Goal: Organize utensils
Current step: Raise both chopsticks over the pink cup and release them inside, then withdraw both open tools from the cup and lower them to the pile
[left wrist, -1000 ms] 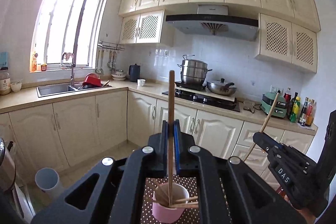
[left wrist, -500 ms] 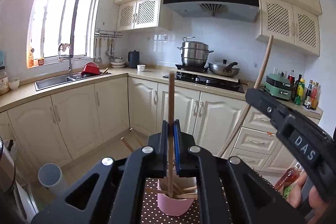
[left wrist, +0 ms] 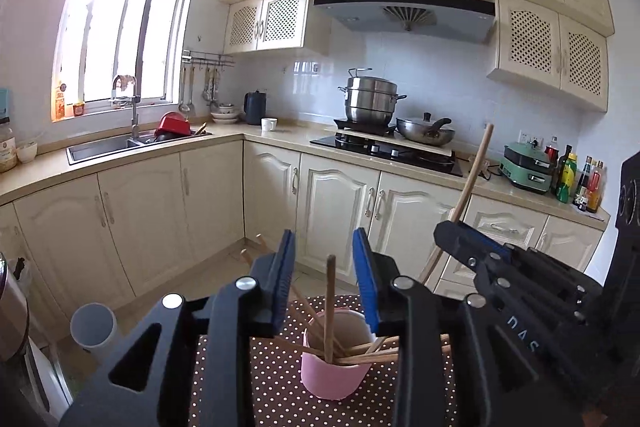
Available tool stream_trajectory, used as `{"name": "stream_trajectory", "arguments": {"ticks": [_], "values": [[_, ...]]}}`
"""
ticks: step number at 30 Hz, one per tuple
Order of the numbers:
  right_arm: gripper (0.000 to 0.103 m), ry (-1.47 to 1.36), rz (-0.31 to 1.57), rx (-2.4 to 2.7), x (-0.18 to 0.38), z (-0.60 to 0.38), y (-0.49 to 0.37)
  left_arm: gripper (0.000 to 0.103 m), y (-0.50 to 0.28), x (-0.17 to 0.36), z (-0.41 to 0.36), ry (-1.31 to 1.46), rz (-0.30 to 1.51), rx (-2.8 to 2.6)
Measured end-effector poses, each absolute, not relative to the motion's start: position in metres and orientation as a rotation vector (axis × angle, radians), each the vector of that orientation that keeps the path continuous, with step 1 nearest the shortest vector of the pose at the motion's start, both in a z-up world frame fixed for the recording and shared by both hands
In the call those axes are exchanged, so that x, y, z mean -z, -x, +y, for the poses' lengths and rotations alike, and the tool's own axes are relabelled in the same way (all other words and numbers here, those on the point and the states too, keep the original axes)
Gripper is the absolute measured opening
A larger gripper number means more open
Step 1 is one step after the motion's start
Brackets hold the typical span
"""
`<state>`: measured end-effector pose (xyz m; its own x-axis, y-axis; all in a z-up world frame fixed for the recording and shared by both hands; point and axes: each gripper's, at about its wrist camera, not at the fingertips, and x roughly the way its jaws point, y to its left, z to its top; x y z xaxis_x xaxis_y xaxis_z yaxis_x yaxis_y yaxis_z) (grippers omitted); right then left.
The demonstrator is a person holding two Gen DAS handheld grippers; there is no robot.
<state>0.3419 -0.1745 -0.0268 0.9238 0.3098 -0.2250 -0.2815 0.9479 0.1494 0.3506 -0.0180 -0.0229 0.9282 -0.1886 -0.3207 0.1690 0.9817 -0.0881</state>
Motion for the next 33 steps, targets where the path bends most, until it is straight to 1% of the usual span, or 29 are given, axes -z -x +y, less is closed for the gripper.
{"name": "stream_trajectory", "arguments": {"ticks": [4, 13, 17, 22, 24, 26, 28, 29, 33], "values": [[0.006, -0.111, 0.265, -0.307, 0.031, -0.172, -0.341, 0.038, -0.347, 0.025, -0.016, 0.038, 0.339, 0.127], [0.007, -0.110, 0.324, -0.337, 0.042, -0.161, -0.340, 0.045, -0.336, 0.025, -0.008, 0.018, 0.335, 0.089], [0.008, -0.110, 0.339, -0.344, 0.044, -0.160, -0.337, 0.047, -0.332, 0.024, -0.004, 0.018, 0.333, 0.081], [0.008, -0.113, 0.357, -0.348, 0.044, -0.159, -0.333, 0.054, -0.326, 0.022, 0.001, 0.018, 0.333, 0.075], [0.009, -0.116, 0.363, -0.350, 0.044, -0.160, -0.332, 0.055, -0.321, 0.022, 0.002, 0.014, 0.331, 0.073], [0.011, -0.119, 0.366, -0.347, 0.043, -0.160, -0.330, 0.055, -0.319, 0.021, 0.003, 0.014, 0.329, 0.072], [0.021, -0.125, 0.366, -0.350, 0.041, -0.161, -0.327, 0.056, -0.316, 0.020, 0.005, 0.014, 0.329, 0.071], [0.023, -0.125, 0.363, -0.349, 0.039, -0.162, -0.326, 0.056, -0.315, 0.020, 0.005, 0.014, 0.329, 0.070], [0.023, -0.119, 0.352, -0.353, 0.034, -0.162, -0.318, 0.056, -0.306, 0.016, 0.009, 0.016, 0.325, 0.068]]}}
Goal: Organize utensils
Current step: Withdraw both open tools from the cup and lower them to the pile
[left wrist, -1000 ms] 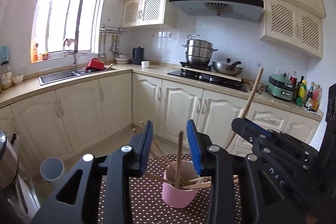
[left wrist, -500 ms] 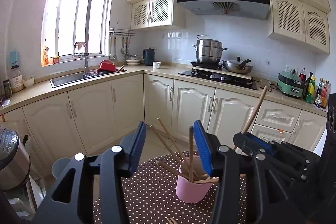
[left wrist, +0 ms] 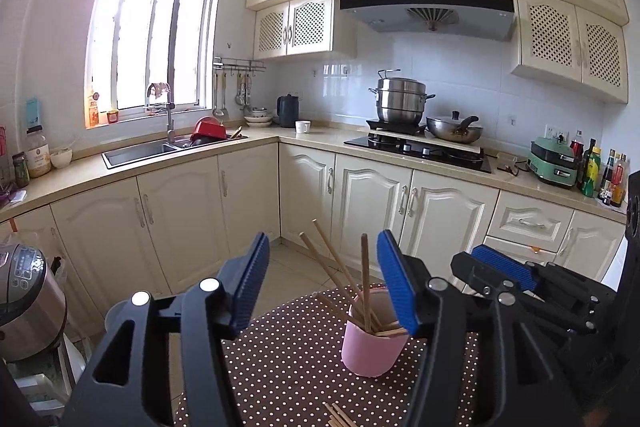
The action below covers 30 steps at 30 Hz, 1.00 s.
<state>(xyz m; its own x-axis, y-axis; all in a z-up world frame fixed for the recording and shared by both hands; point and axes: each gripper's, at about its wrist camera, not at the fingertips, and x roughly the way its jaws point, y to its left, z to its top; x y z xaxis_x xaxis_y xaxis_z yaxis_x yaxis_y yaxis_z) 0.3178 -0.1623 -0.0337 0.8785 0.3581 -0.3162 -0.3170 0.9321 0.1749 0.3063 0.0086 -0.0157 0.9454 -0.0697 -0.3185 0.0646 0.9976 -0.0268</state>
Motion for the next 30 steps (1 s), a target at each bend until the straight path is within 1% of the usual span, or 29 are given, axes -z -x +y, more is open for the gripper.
{"name": "stream_trajectory", "arguments": {"ticks": [6, 10, 18, 22, 30], "values": [[0.023, -0.114, 0.331, -0.351, 0.025, -0.163, -0.302, 0.056, -0.292, 0.009, 0.014, 0.018, 0.312, 0.063], [0.023, -0.109, 0.315, -0.348, 0.020, -0.164, -0.287, 0.059, -0.277, 0.005, 0.017, 0.017, 0.300, 0.059], [0.023, -0.086, 0.295, -0.346, 0.019, -0.162, -0.253, 0.060, -0.244, 0.004, 0.020, 0.001, 0.291, 0.063], [0.025, -0.077, 0.306, -0.345, 0.026, -0.161, -0.237, 0.061, -0.229, 0.010, 0.020, -0.004, 0.303, 0.069], [0.025, -0.062, 0.330, -0.342, 0.043, -0.162, -0.215, 0.061, -0.210, 0.034, 0.016, -0.014, 0.355, 0.077]]}}
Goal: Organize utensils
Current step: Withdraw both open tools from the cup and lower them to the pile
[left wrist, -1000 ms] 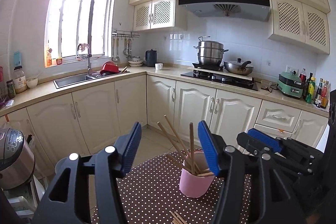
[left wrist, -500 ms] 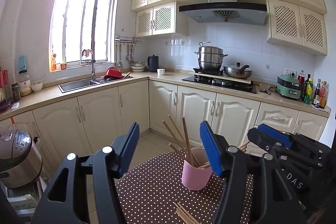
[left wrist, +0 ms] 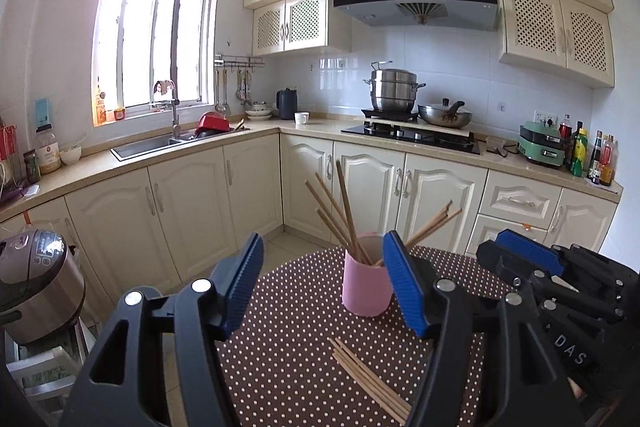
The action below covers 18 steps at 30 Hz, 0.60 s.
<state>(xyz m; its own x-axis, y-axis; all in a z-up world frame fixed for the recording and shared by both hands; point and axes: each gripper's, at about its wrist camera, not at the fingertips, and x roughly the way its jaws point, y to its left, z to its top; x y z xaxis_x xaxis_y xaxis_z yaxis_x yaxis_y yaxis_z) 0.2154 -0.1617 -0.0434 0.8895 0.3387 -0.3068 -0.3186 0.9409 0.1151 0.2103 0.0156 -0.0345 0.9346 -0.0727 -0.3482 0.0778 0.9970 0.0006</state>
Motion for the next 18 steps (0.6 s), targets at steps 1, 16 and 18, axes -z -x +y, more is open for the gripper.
{"name": "stream_trajectory", "arguments": {"ticks": [1, 16, 18], "values": [[0.025, -0.057, 0.334, -0.338, 0.046, -0.162, -0.213, 0.061, -0.209, 0.038, 0.016, -0.015, 0.364, 0.077], [0.028, 0.022, 0.600, -0.331, 0.132, -0.150, -0.242, 0.061, -0.229, 0.131, 0.033, 0.020, 0.591, 0.047], [0.028, 0.047, 0.668, -0.337, 0.150, -0.146, -0.251, 0.061, -0.233, 0.140, 0.038, 0.028, 0.612, 0.043]]}}
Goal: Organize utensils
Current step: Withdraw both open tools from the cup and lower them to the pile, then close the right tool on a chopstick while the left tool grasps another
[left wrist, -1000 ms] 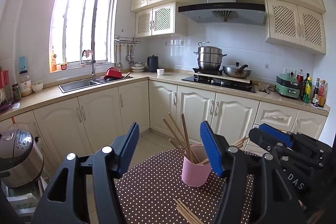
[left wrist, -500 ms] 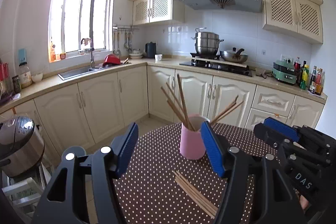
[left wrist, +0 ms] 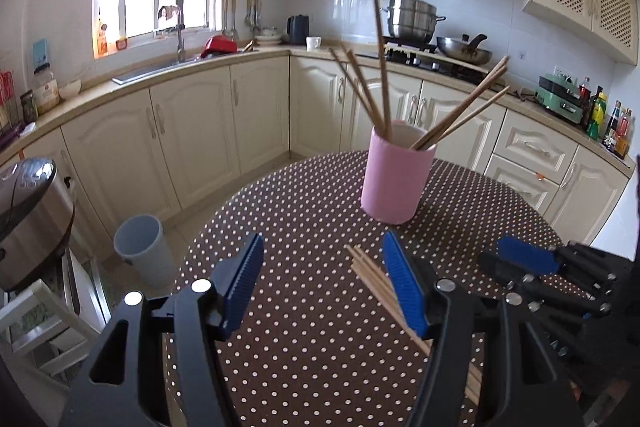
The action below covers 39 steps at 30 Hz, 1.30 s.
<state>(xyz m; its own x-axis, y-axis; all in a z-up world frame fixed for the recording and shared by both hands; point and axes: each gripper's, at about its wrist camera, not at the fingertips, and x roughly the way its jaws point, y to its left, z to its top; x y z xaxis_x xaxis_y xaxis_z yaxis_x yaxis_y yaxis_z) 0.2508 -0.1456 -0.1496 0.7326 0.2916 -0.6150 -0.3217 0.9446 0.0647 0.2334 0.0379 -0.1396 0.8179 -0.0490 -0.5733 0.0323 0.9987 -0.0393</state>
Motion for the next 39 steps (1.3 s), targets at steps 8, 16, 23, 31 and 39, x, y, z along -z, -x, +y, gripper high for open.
{"name": "stream_trajectory", "arguments": {"ticks": [8, 16, 23, 31, 39], "values": [[0.028, 0.103, 0.828, -0.362, 0.197, -0.133, -0.272, 0.061, -0.246, 0.166, 0.053, 0.057, 0.672, 0.021], [0.028, 0.134, 0.866, -0.402, 0.211, -0.118, -0.284, 0.061, -0.255, 0.181, 0.054, 0.067, 0.710, 0.014], [0.027, 0.164, 0.874, -0.402, 0.212, -0.100, -0.298, 0.061, -0.262, 0.189, 0.053, 0.053, 0.739, 0.020], [0.027, 0.241, 0.903, -0.411, 0.216, -0.075, -0.311, 0.061, -0.270, 0.199, 0.053, 0.080, 0.787, 0.046], [0.015, 0.224, 0.903, -0.403, 0.217, -0.090, -0.309, 0.061, -0.281, 0.217, 0.026, 0.107, 0.879, 0.138]]}}
